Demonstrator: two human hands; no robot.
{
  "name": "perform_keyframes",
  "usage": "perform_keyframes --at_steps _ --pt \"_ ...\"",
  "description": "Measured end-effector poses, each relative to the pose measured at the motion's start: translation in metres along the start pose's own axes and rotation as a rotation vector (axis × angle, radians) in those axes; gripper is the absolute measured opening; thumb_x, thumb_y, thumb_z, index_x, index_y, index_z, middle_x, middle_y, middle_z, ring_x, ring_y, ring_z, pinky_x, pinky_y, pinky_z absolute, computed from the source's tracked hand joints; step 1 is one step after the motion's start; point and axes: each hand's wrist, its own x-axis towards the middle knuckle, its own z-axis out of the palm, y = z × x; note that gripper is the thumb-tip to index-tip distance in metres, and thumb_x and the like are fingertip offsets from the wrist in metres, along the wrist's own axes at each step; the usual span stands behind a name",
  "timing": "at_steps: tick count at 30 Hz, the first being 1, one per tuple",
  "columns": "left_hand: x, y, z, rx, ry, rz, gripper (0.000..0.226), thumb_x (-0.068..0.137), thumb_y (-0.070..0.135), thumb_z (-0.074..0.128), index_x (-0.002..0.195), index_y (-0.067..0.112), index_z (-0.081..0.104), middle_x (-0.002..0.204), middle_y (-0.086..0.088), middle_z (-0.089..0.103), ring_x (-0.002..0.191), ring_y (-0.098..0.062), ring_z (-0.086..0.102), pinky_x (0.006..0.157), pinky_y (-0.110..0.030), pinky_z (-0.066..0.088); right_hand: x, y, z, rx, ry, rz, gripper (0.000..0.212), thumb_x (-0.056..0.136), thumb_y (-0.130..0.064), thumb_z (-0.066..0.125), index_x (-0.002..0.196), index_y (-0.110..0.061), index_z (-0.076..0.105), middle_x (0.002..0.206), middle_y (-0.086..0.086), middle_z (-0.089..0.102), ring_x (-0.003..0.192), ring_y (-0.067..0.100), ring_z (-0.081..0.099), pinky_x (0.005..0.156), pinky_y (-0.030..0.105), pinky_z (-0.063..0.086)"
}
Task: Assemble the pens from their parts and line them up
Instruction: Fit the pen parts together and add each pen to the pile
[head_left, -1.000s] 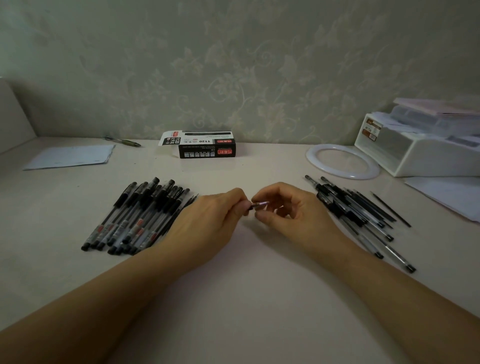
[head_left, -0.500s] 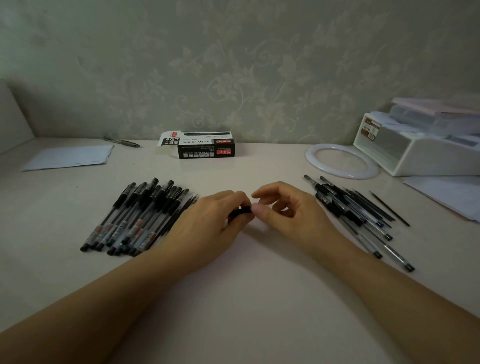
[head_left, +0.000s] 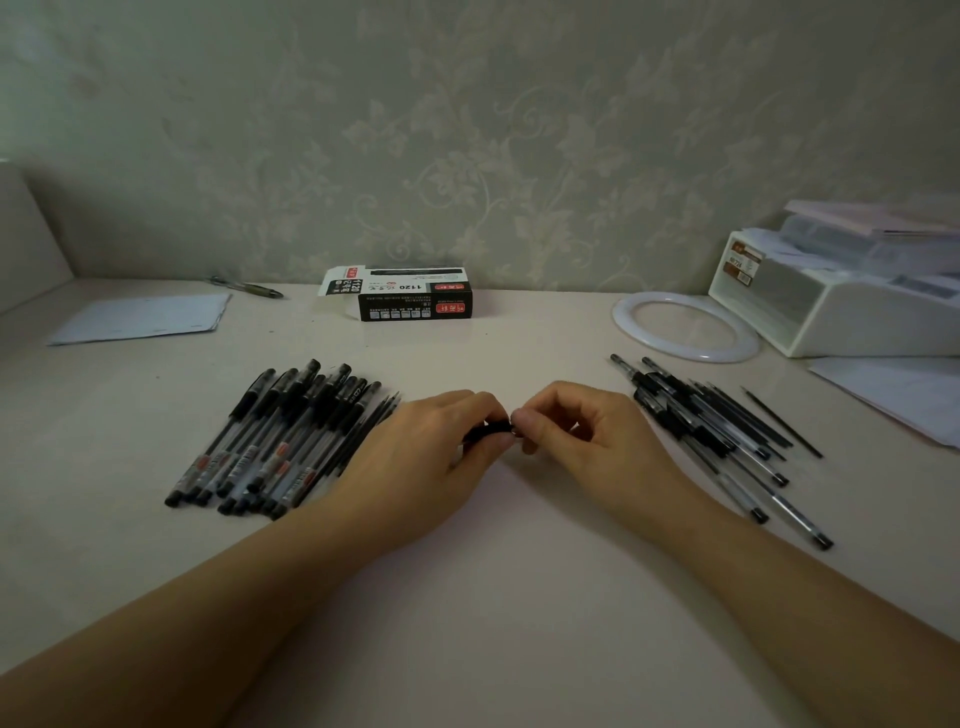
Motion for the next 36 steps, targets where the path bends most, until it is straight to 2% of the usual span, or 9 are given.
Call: perform_keyframes --at_steps 3,6,9,15,19,22,24,27,36 --pt "0.0001 -0.0006 0.0000 -0.007 0.001 -0.005 0.015 0.095 0.035 0.052 0.098 0.025 0.062 0.083 0.012 0.059 0.068 -0.009 0.054 0.061 -0.039 0.047 0.0005 -0.0003 -0.0004 0.032 -0.006 0.005 0.009 0.088 -0.020 0.071 0.091 -0.029 0.070 0.086 -0.010 0.070 0.072 0.012 0.060 0.063 0.014 0.044" --pt "0.0003 -0.0002 0.0002 -0.019 0.010 -0.001 0.014 0.095 0.033 0.053 0.097 0.022 0.062 0.082 0.012 0.060 0.068 -0.009 0.055 0.060 -0.039 0.047 0.0006 -0.0009 0.0006 0.049 0.002 0.030 0.017 0.085 -0.029 0.074 0.100 -0.034 0.067 0.094 -0.010 0.068 0.068 0.008 0.057 0.063 0.013 0.043" --pt "0.0004 0.0008 -0.0004 -0.019 0.003 -0.001 0.015 0.095 0.034 0.052 0.098 0.023 0.062 0.083 0.011 0.060 0.069 -0.009 0.055 0.061 -0.040 0.048 0.0011 -0.0016 0.0004 0.031 0.030 0.064 0.011 0.086 -0.040 0.071 0.090 -0.029 0.070 0.084 -0.007 0.072 0.072 0.015 0.065 0.066 0.021 0.048" --pt "0.0008 0.0014 0.0005 -0.002 0.002 -0.034 0.021 0.098 0.035 0.043 0.118 0.037 0.049 0.070 0.025 0.047 0.063 0.002 0.048 0.054 -0.028 0.036 0.0022 -0.0035 -0.0020 0.196 0.090 0.081 0.003 0.087 -0.012 0.072 0.088 -0.015 0.071 0.072 -0.005 0.072 0.070 0.008 0.070 0.068 0.015 0.051" --pt "0.0006 0.0023 -0.0016 0.000 -0.003 -0.029 0.025 0.100 0.032 0.039 0.122 0.041 0.047 0.070 0.027 0.046 0.066 -0.001 0.048 0.057 -0.031 0.043 0.0036 -0.0036 -0.0064 0.229 0.251 0.108 0.009 0.085 -0.010 0.073 0.089 -0.017 0.071 0.073 -0.005 0.072 0.071 0.004 0.067 0.067 0.012 0.050" --pt "0.0006 0.0011 -0.0002 0.011 -0.001 -0.039 0.025 0.100 0.032 0.039 0.122 0.042 0.048 0.072 0.028 0.046 0.068 -0.006 0.048 0.062 -0.034 0.047 0.0023 -0.0021 -0.0064 0.031 0.264 0.100 0.013 0.081 -0.008 0.075 0.083 -0.020 0.072 0.071 -0.005 0.069 0.067 0.007 0.063 0.066 0.015 0.050" --pt "0.0008 -0.0001 0.0010 0.008 0.011 -0.044 0.025 0.100 0.032 0.041 0.121 0.042 0.049 0.073 0.030 0.046 0.071 -0.006 0.046 0.064 -0.034 0.047 -0.0004 -0.0029 -0.0018 -0.169 0.157 0.063 0.015 0.080 -0.008 0.075 0.081 -0.023 0.073 0.069 -0.007 0.067 0.059 0.002 0.057 0.061 0.011 0.044" --pt "0.0011 -0.0017 0.0018 0.007 0.026 -0.043 0.025 0.099 0.031 0.043 0.121 0.042 0.051 0.073 0.031 0.046 0.072 -0.005 0.046 0.066 -0.033 0.048 -0.0020 -0.0031 0.0025 -0.355 0.056 -0.013 0.013 0.080 -0.011 0.072 0.083 -0.023 0.075 0.073 -0.007 0.064 0.066 0.005 0.056 0.063 0.010 0.040" --pt "0.0007 -0.0050 0.0033 0.004 0.033 -0.033 0.027 0.099 0.031 0.046 0.122 0.043 0.052 0.079 0.033 0.048 0.074 0.000 0.051 0.068 -0.033 0.050 -0.0025 -0.0038 0.0019 -0.378 0.055 0.011 0.008 0.083 -0.016 0.073 0.087 -0.022 0.075 0.079 -0.006 0.062 0.069 0.007 0.057 0.067 0.010 0.041"
